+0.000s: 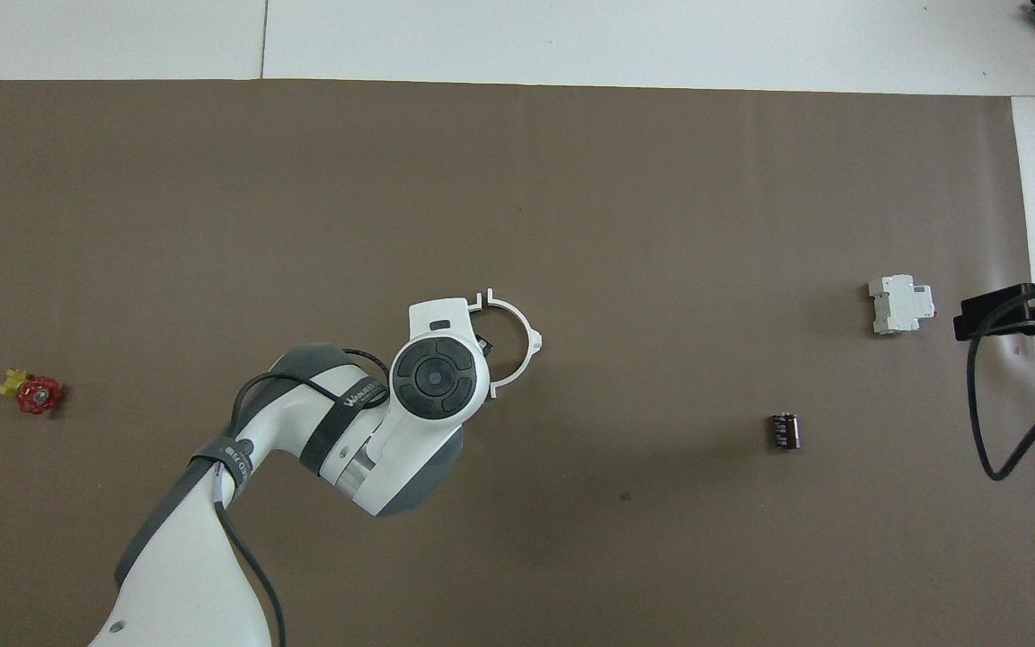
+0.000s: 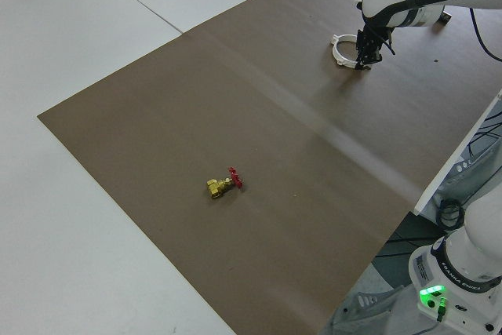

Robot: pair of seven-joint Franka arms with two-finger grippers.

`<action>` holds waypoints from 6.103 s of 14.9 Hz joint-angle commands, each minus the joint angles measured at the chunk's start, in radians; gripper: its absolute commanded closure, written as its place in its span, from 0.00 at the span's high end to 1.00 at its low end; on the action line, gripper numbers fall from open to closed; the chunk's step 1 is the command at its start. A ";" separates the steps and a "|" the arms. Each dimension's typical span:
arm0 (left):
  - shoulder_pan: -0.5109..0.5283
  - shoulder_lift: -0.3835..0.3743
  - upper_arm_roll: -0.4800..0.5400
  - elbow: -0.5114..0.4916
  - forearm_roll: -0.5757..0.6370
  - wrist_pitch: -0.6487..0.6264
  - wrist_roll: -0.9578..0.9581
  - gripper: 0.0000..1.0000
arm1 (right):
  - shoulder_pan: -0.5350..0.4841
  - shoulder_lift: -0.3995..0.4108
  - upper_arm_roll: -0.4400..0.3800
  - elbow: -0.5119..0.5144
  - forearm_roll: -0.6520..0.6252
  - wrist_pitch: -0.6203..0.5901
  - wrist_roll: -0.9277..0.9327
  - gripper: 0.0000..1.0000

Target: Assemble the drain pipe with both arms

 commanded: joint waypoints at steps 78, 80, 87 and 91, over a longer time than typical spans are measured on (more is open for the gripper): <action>0.148 -0.187 0.017 0.189 0.018 -0.456 0.293 1.00 | -0.010 -0.011 0.004 0.000 0.023 -0.021 -0.012 1.00; 0.183 -0.221 0.018 0.211 0.015 -0.529 0.400 1.00 | -0.010 -0.011 0.004 0.000 0.023 -0.021 -0.012 1.00; 0.445 -0.383 0.020 0.214 -0.008 -0.720 1.006 1.00 | -0.010 -0.011 0.004 0.000 0.023 -0.021 -0.012 1.00; 0.567 -0.405 0.020 0.213 -0.008 -0.778 1.310 1.00 | -0.010 -0.011 0.004 0.001 0.023 -0.021 -0.012 1.00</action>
